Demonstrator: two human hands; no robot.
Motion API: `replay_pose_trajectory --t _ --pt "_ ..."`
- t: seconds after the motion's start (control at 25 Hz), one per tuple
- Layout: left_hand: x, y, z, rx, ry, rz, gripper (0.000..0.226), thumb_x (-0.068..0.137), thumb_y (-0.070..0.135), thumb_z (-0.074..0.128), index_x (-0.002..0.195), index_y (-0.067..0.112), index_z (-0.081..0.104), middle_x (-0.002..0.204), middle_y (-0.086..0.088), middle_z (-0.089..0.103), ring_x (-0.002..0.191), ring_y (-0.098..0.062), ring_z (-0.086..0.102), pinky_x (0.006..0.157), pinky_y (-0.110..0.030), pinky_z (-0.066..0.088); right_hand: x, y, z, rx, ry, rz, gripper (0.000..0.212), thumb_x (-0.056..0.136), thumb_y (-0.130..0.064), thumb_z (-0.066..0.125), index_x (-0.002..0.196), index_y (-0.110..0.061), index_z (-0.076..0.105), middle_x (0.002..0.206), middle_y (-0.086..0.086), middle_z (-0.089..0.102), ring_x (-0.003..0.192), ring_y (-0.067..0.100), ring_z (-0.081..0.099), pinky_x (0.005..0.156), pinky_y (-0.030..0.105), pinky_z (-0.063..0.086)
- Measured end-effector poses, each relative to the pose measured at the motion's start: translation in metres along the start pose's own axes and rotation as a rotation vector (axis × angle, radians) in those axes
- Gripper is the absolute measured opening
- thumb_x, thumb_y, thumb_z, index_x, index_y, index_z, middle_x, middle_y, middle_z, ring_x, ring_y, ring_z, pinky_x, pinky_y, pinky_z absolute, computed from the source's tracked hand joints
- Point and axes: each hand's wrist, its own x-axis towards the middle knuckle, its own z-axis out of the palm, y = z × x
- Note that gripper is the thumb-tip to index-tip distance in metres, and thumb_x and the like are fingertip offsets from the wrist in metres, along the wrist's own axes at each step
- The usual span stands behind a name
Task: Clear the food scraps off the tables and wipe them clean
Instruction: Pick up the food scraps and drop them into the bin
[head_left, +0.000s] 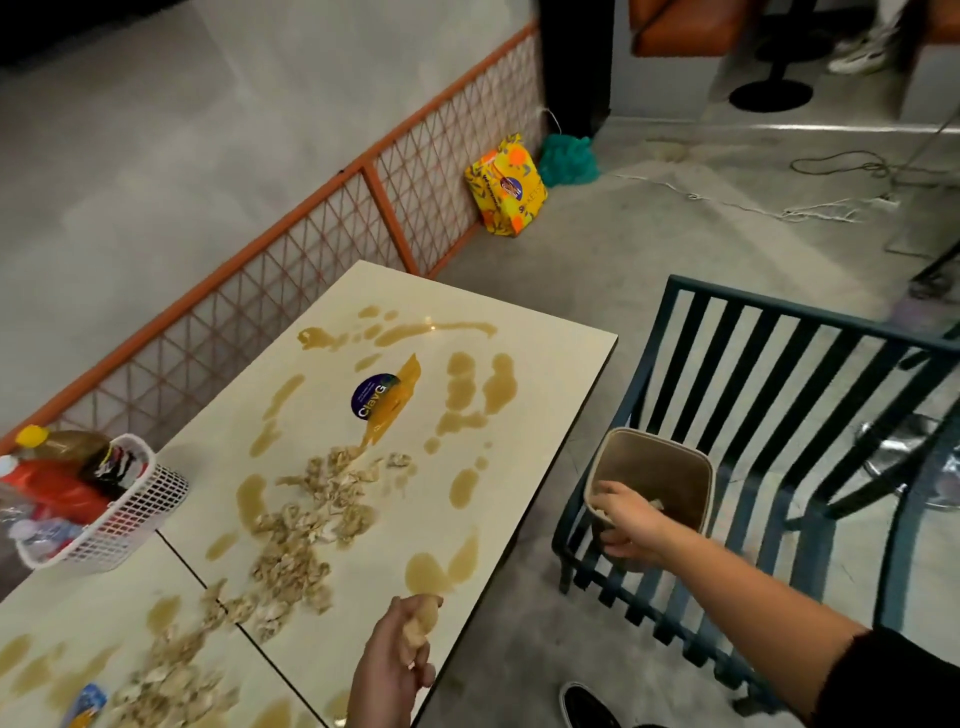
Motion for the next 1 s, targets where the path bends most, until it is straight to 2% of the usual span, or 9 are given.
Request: replay_pose_trajectory --t 0.08,0.12,0.2,0.24,0.32,0.44,0.6,0.88,1.0 --pt "-0.001 0.008 0.015 0.141 -0.026 0.042 0.039 0.074 0.028 0.054 0.104 0.009 0.070 0.073 -0.006 0.049 0.048 -0.014 0.037 0.038 -0.021 0.034 -0.032 0.000 0.037 0.031 -0.232 -0.015 0.038 0.099 -0.038 0.056 0.132 -0.020 0.055 0.115 0.009 0.061 0.093 0.026 0.064 0.076 0.038 0.055" --pt "-0.001 0.008 0.020 0.266 -0.035 0.096 0.041 0.072 0.025 0.051 0.108 0.018 0.071 0.078 -0.004 0.055 0.055 -0.016 0.041 0.045 -0.019 0.039 -0.048 0.001 0.054 0.083 -0.375 -0.022 0.039 0.098 -0.039 0.059 0.129 -0.015 0.059 0.110 0.011 0.064 0.089 0.026 0.066 0.075 0.037 0.055" --pt "-0.002 0.010 0.028 0.515 -0.068 0.216 0.034 0.091 0.020 0.054 0.119 0.034 0.067 0.100 0.005 0.065 0.079 -0.017 0.056 0.069 -0.020 0.047 -0.076 -0.003 0.084 0.168 -0.579 -0.028 0.040 0.098 -0.039 0.064 0.126 -0.010 0.061 0.110 0.017 0.066 0.088 0.029 0.067 0.072 0.036 0.057" --pt "-0.001 0.010 0.031 0.595 -0.094 0.255 0.034 0.098 0.019 0.055 0.124 0.040 0.062 0.114 0.011 0.065 0.097 -0.013 0.060 0.081 -0.021 0.048 -0.084 -0.006 0.095 0.175 -0.612 -0.051 0.039 0.097 -0.037 0.067 0.123 -0.008 0.063 0.110 0.018 0.067 0.089 0.028 0.067 0.074 0.036 0.057" --pt "0.001 0.015 0.037 0.670 -0.141 0.266 0.041 0.097 0.027 0.061 0.131 0.047 0.053 0.120 0.014 0.062 0.110 -0.004 0.057 0.083 -0.014 0.047 -0.090 -0.011 0.108 0.137 -0.575 -0.175 0.030 0.095 -0.030 0.070 0.111 -0.004 0.067 0.100 0.015 0.070 0.084 0.024 0.067 0.077 0.035 0.057" --pt "0.007 0.022 0.046 0.621 -0.122 0.306 0.045 0.088 0.019 0.074 0.126 0.036 0.057 0.101 0.004 0.069 0.091 -0.009 0.065 0.076 -0.016 0.048 -0.084 -0.018 0.105 0.134 -0.465 -0.328 0.025 0.095 -0.016 0.070 0.104 0.007 0.068 0.088 0.015 0.071 0.075 0.020 0.066 0.075 0.031 0.057" --pt "0.013 0.030 0.059 0.512 -0.024 0.369 0.023 0.081 0.011 0.080 0.094 0.014 0.062 0.080 -0.006 0.073 0.072 -0.013 0.070 0.066 -0.017 0.049 -0.072 -0.027 0.088 0.208 -0.385 -0.337 0.018 0.096 -0.011 0.068 0.100 0.006 0.072 0.081 0.015 0.070 0.070 0.019 0.066 0.069 0.029 0.058" --pt "0.027 0.043 0.079 0.522 0.092 0.452 0.016 0.075 0.018 0.085 0.082 0.023 0.072 0.075 0.005 0.072 0.069 -0.013 0.066 0.065 -0.019 0.053 -0.059 -0.036 0.080 0.373 -0.451 -0.247 0.028 0.104 -0.019 0.057 0.104 0.004 0.073 0.097 0.018 0.072 0.085 0.027 0.068 0.084 0.039 0.059" --pt "0.030 0.045 0.087 0.516 0.067 0.472 0.014 0.077 0.015 0.084 0.084 0.023 0.075 0.076 0.003 0.074 0.073 -0.014 0.070 0.070 -0.024 0.056 -0.056 -0.040 0.080 0.384 -0.418 -0.293 0.033 0.105 -0.021 0.052 0.105 0.005 0.073 0.097 0.022 0.072 0.086 0.026 0.070 0.084 0.037 0.059"
